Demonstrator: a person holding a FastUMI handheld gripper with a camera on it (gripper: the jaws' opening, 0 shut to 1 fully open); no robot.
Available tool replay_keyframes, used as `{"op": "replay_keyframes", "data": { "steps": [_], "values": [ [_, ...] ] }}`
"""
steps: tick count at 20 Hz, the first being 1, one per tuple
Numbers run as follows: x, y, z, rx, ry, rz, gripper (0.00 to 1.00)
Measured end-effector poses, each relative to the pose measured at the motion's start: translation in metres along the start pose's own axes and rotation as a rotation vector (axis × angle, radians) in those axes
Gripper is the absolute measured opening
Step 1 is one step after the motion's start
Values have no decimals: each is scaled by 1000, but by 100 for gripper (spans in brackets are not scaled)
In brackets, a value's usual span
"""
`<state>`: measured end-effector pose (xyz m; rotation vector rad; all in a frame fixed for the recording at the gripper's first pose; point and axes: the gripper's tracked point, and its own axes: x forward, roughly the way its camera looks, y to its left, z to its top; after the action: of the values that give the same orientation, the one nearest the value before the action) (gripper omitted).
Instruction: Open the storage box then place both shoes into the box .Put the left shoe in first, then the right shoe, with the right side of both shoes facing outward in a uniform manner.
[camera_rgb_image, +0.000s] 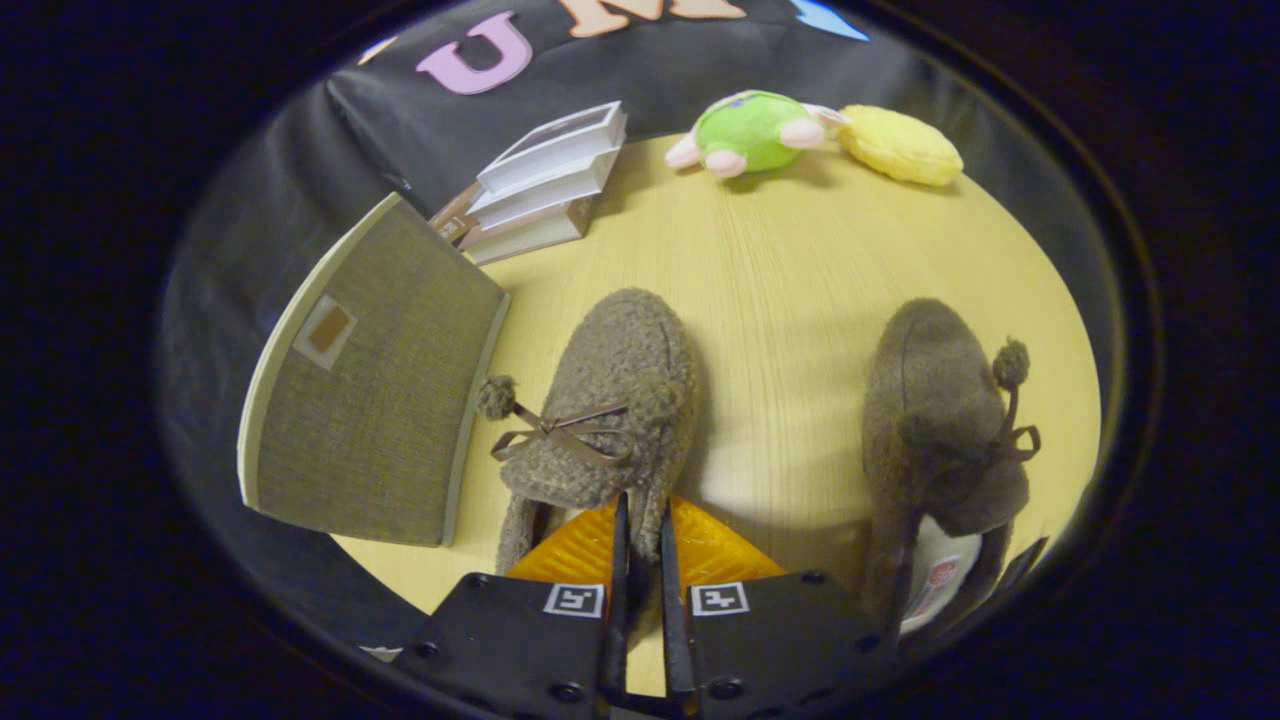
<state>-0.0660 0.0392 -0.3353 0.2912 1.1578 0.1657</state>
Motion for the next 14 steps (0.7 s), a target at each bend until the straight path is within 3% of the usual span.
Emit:
{"op": "replay_keyframes", "data": {
  "steps": [7, 14],
  "values": [
    [-26, 22, 12, 133, 15, 45, 4],
    [-72, 67, 62, 171, -68, 79, 4]
  ]
}}
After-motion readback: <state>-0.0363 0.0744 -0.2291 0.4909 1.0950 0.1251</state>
